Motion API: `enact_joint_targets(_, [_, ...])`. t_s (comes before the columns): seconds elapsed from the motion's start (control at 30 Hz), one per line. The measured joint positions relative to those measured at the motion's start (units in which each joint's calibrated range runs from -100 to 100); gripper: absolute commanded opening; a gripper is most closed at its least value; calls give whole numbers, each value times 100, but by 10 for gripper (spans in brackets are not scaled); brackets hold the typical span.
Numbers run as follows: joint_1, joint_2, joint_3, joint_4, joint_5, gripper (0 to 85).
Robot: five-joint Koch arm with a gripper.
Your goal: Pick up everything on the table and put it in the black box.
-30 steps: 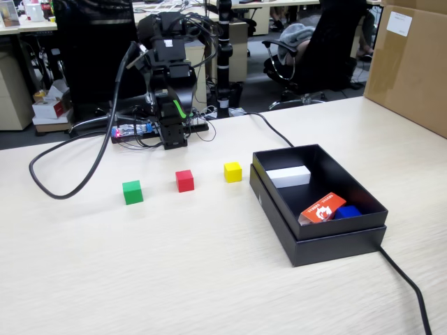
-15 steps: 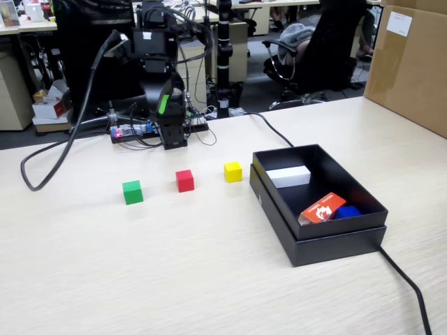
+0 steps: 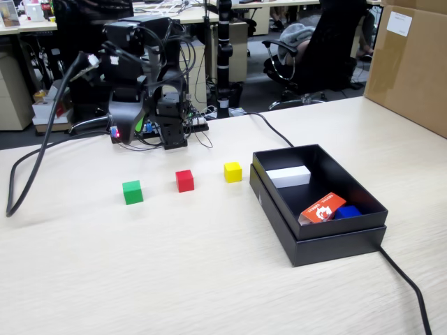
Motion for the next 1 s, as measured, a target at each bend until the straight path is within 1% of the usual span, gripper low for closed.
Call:
enact_joint_targets(0.17, [-15,1049,137,348,-112,493])
enact_joint_targets(0.37, [-20,1748,137,434,-313,491])
enact_joint_targets(0.57, [-15,2408,137,821,-444,489])
enact_joint_targets(1.0, [-15,3301,265,1471,-498,476])
